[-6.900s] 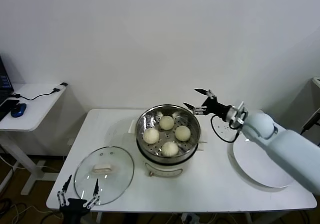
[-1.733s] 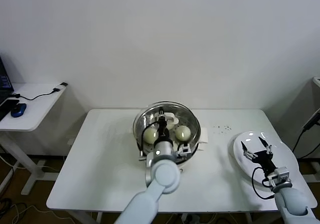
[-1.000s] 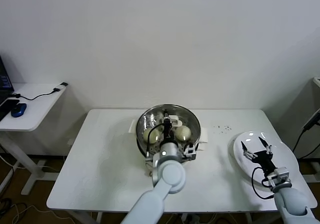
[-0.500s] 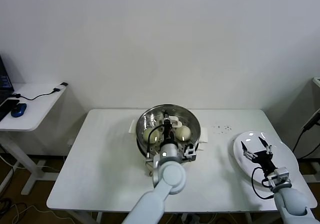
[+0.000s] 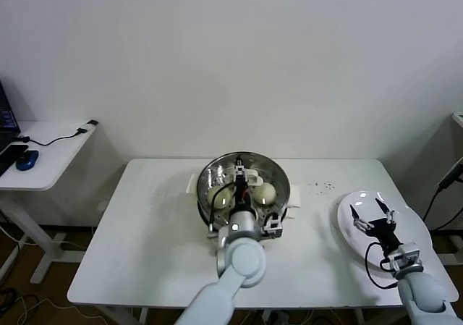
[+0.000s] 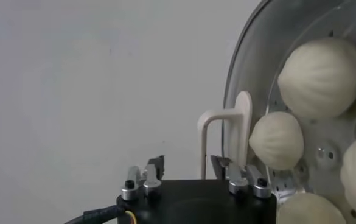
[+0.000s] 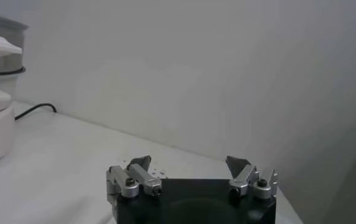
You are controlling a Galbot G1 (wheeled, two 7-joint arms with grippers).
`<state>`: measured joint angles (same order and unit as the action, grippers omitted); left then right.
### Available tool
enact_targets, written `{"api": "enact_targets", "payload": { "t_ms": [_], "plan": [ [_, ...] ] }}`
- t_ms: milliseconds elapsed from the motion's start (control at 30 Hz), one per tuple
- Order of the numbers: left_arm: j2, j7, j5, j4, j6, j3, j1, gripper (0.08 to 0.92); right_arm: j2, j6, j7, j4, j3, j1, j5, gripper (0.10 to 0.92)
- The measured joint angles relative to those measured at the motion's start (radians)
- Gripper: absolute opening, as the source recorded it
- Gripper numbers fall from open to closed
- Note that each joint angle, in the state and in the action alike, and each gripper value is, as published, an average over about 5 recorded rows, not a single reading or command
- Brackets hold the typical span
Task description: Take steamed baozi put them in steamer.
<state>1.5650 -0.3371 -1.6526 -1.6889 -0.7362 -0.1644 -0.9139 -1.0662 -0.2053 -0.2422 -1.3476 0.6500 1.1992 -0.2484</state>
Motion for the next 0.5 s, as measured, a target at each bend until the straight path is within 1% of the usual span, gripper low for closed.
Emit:
{"api": "enact_targets", "payload": {
  "t_ms": [167, 267, 367, 500],
  "plan": [
    [-0.029, -0.008, 0.02, -0.06, 0.0, -0.008, -0.024, 0.718, 0.002, 0.002, 0.0, 0.0, 0.003, -0.001, 0.0, 0.823],
    [-0.051, -0.005, 0.044, -0.106, 0.0, -0.007, -0.044, 0.789, 0.004, 0.007, 0.0, -0.001, 0.007, -0.001, 0.002, 0.823],
    [-0.077, 0.007, 0.077, -0.16, 0.0, -0.002, -0.068, 0.818, 0.004, 0.015, 0.002, -0.007, 0.012, 0.0, 0.005, 0.823],
    [-0.117, 0.039, 0.141, -0.239, -0.001, 0.011, -0.105, 0.822, 0.006, 0.033, 0.004, -0.019, 0.016, 0.007, 0.011, 0.823]
  ]
}}
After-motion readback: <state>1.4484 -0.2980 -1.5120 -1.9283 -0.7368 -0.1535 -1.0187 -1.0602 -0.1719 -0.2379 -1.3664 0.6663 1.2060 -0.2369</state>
